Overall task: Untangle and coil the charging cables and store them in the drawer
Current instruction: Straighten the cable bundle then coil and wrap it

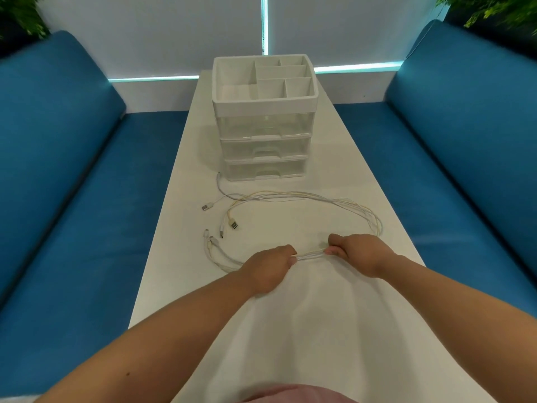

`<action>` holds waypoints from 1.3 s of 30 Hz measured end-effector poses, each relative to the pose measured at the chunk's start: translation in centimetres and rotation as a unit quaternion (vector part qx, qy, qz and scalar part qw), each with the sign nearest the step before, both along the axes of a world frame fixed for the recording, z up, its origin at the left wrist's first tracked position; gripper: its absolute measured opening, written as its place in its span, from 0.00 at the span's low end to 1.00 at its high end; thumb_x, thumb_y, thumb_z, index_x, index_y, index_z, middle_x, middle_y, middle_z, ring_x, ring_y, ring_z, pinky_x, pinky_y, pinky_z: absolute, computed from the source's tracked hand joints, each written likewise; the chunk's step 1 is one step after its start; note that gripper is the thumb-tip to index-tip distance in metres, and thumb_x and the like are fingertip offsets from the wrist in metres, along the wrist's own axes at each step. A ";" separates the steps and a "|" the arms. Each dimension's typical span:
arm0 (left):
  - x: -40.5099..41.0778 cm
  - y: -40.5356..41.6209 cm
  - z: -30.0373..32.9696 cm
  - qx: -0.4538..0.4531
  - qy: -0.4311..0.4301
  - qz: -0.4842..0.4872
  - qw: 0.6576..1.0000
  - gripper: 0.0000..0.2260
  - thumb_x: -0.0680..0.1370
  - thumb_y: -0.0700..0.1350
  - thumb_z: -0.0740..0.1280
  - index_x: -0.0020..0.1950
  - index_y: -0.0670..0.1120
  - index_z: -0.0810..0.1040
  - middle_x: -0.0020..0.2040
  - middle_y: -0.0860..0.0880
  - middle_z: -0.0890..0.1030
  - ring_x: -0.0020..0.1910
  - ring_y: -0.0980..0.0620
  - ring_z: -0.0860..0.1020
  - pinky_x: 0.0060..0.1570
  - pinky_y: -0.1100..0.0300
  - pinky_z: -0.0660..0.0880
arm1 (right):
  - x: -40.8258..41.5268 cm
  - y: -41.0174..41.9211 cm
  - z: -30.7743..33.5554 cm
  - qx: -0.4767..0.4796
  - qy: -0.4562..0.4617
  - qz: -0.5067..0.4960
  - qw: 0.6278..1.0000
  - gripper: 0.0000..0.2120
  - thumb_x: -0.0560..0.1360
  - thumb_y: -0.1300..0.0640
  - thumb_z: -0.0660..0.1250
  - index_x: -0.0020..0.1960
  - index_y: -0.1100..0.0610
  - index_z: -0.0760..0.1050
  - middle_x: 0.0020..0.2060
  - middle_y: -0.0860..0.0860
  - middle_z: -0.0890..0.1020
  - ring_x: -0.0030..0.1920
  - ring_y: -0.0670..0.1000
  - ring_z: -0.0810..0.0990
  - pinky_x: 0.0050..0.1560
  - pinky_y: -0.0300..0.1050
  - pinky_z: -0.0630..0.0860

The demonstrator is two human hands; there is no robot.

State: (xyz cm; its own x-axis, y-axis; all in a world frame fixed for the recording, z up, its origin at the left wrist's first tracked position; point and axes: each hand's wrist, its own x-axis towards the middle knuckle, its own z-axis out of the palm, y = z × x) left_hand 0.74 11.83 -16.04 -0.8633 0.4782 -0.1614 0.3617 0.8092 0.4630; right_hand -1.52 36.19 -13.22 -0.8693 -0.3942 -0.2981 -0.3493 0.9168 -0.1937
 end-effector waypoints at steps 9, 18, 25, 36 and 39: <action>-1.0 -1.3 0.4 0.106 -0.096 0.062 0.988 0.09 0.79 0.49 0.68 0.49 0.44 0.79 0.44 0.47 0.82 0.42 0.51 0.78 0.44 0.60 0.74 | 0.2 -0.3 -0.5 -0.013 -0.013 0.011 1.000 0.17 0.82 0.45 0.52 0.50 0.54 0.74 0.42 0.49 0.72 0.44 0.53 0.75 0.46 0.48 0.72; -0.3 -1.6 -0.1 -0.026 0.024 -0.018 0.999 0.12 0.82 0.52 0.61 0.53 0.43 0.72 0.51 0.46 0.75 0.48 0.49 0.69 0.48 0.57 0.66 | 0.7 -0.6 -0.2 0.024 0.006 0.041 0.999 0.15 0.83 0.48 0.51 0.42 0.53 0.67 0.38 0.47 0.74 0.40 0.51 0.72 0.41 0.45 0.65; 0.0 -2.7 1.2 -0.111 0.097 0.034 0.989 0.23 0.78 0.66 0.57 0.49 0.45 0.71 0.48 0.48 0.75 0.44 0.46 0.75 0.42 0.54 0.70 | 0.5 0.3 -0.3 0.023 0.018 0.048 0.998 0.14 0.82 0.48 0.53 0.40 0.52 0.66 0.35 0.46 0.71 0.40 0.51 0.72 0.41 0.45 0.65; 0.1 -8.3 -1.7 -0.157 0.280 -0.016 0.947 0.31 0.79 0.68 0.41 0.42 0.49 0.75 0.38 0.52 0.76 0.37 0.48 0.75 0.35 0.56 0.70 | 0.3 0.5 -1.1 0.003 0.004 -0.008 1.000 0.12 0.82 0.45 0.50 0.46 0.51 0.63 0.33 0.48 0.73 0.37 0.55 0.73 0.39 0.47 0.66; 0.1 -9.4 -1.9 -0.147 0.259 -0.007 0.955 0.32 0.79 0.68 0.40 0.44 0.48 0.75 0.38 0.50 0.76 0.35 0.48 0.75 0.32 0.57 0.71 | 0.1 0.2 -0.9 0.019 0.001 -0.013 1.000 0.12 0.82 0.45 0.50 0.46 0.52 0.63 0.33 0.48 0.72 0.38 0.55 0.73 0.39 0.47 0.66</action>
